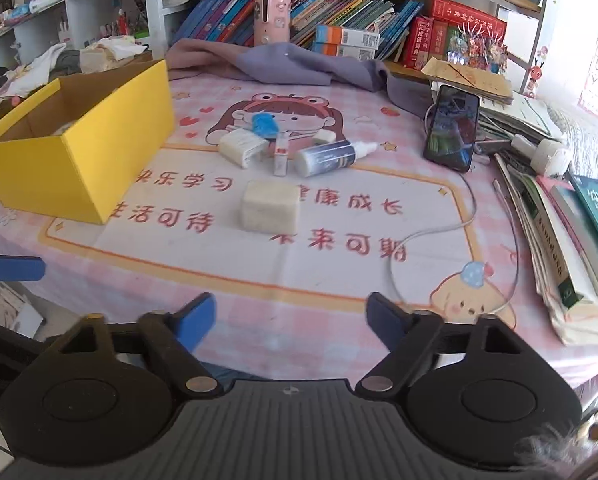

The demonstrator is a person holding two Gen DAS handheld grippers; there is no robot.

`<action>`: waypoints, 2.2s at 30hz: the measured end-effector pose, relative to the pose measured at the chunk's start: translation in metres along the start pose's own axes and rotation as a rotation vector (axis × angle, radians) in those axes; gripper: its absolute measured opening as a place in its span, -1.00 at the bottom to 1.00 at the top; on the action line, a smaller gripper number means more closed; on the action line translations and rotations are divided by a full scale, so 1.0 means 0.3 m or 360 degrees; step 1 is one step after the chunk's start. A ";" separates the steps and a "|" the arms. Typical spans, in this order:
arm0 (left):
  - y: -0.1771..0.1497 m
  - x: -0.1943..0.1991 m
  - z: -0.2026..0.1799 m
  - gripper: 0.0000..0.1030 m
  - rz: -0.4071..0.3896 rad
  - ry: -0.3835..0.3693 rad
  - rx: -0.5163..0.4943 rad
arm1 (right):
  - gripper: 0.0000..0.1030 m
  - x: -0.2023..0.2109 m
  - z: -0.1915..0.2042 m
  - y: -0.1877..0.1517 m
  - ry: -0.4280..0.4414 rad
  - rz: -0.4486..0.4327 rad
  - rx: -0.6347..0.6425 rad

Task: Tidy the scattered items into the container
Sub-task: 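Lower the left tool onto the white eraser block and grasp it, then grasp the white spray bottle with the right tool while the left tool lifts the eraser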

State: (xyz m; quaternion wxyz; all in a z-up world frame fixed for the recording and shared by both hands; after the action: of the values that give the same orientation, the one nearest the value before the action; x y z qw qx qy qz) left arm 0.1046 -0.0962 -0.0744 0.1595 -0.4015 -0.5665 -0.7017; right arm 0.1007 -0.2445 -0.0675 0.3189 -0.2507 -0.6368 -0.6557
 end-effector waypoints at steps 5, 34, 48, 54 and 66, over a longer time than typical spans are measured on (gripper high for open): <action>0.090 -0.060 -0.032 0.89 -0.0054 0.0031 0.0001 | 0.45 -0.037 -0.075 0.065 -0.0009 -0.0029 0.0013; 0.326 -0.450 -0.144 0.61 0.0064 0.0210 0.0146 | 0.30 -0.359 -0.309 0.356 0.0174 0.0014 0.0099; 0.316 -0.417 -0.068 -0.16 0.0068 0.0215 0.0166 | 0.21 -0.515 -0.308 0.437 0.0268 0.0243 -0.0261; 0.323 -0.342 -0.043 -0.16 -0.0015 0.0252 0.0094 | 0.15 -0.583 -0.303 0.475 0.0309 0.0307 -0.0525; 0.328 -0.264 -0.056 -0.15 -0.0123 0.0205 -0.0027 | 0.09 -0.704 -0.232 0.530 0.0159 0.0348 -0.0645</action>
State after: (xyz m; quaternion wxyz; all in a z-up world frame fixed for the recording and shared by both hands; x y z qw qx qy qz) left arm 0.2147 -0.1602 -0.0681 0.1651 -0.3346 -0.5641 -0.7366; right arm 0.3651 -0.2907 -0.1199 0.3622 -0.3445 -0.4445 -0.7433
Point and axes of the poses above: each gripper's, at about its wrist camera, not at the fingertips, and x roughly against the way its jaws point, z to its left, y to its top, the point moved 4 cm from there along -x, roughly the way its jaws point, and after that the axes turned 8 degrees about -x, right-handed, at the moved point
